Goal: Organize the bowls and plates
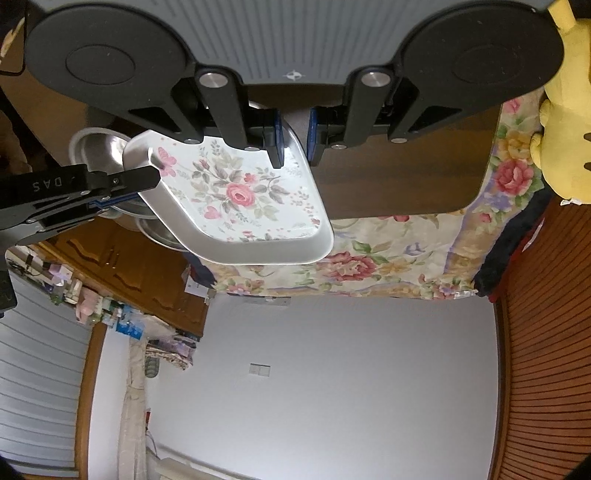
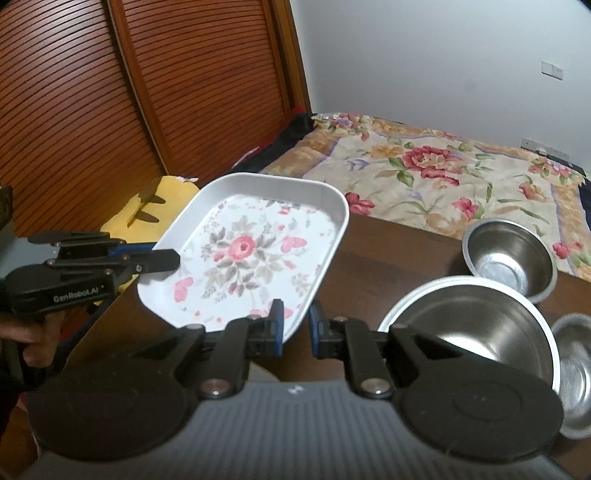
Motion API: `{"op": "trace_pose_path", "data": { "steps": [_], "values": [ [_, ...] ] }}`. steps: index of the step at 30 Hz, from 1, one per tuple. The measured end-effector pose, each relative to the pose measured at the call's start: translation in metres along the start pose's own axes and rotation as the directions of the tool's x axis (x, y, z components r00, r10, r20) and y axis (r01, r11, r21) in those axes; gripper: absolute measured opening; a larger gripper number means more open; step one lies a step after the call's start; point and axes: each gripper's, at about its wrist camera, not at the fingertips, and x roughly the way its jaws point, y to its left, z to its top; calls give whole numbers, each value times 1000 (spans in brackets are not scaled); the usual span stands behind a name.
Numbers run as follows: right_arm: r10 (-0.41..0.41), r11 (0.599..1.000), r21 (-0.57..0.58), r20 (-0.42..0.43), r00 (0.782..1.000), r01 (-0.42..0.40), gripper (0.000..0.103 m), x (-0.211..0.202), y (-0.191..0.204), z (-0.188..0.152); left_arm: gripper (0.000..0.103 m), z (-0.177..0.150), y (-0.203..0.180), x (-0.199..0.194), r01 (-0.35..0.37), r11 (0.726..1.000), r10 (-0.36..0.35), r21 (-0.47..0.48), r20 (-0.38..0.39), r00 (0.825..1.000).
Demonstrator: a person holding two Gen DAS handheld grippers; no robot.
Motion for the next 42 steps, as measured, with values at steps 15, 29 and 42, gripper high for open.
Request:
{"op": "trace_pose_path", "data": {
  "steps": [15,29,42],
  "values": [
    [-6,1000,-16,5,1000,6,16,-35,13,-38,15,-30,-25,-38,42,999,-42,16,3,999],
    [16,1000,2,24,1000,-16,16,-32,21,-76,15,-65,-28,-48,18,1000,-18,12,-20,1000],
    [29,997,73,71,997,-34,16,-26,23,-104,14,-94,-25,-45,1,1000,-2,-18,-50,999]
  ]
}}
